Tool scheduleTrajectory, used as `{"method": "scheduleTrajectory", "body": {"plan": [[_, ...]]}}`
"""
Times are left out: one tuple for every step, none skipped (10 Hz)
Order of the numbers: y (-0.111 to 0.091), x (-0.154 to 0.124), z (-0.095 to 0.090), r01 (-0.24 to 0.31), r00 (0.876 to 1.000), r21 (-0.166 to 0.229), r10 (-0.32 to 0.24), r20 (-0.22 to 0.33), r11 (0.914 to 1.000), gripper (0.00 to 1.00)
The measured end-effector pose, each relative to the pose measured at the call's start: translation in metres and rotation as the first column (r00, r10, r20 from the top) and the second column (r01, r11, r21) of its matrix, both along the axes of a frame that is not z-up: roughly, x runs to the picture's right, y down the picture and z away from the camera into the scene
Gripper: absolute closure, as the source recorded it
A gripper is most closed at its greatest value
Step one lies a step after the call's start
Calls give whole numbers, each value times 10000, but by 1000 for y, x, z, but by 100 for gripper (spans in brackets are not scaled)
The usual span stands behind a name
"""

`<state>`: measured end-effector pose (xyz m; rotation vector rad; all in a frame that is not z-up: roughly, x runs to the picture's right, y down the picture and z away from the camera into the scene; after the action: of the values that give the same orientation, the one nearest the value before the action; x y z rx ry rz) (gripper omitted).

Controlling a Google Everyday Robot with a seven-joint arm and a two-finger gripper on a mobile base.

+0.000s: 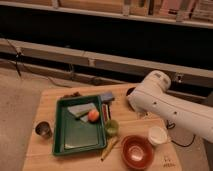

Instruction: Place apple in purple bowl

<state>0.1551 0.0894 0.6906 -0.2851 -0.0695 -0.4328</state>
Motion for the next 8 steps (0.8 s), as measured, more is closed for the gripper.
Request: {"method": "scheduleTrajectory", "body": {"plan": [[-2,-6,3,205,9997,181,-208,129,9996,35],[-2,-13,5,351,9991,330,-359,236,9988,35],[-1,-21,6,670,9969,561,-691,380,9962,35],[0,-25,8,1000,9933,845,-1043,489,9914,35],[3,-28,14,904,9939,1102,-968,535,9898,35],[4,-31,18,844,9940,1306,-925,577,9878,35],[3,-35,21,951,9926,1469,-1050,614,9846,35],[-4,-39,25,1210,9890,1692,-1334,635,9781,35]]}}
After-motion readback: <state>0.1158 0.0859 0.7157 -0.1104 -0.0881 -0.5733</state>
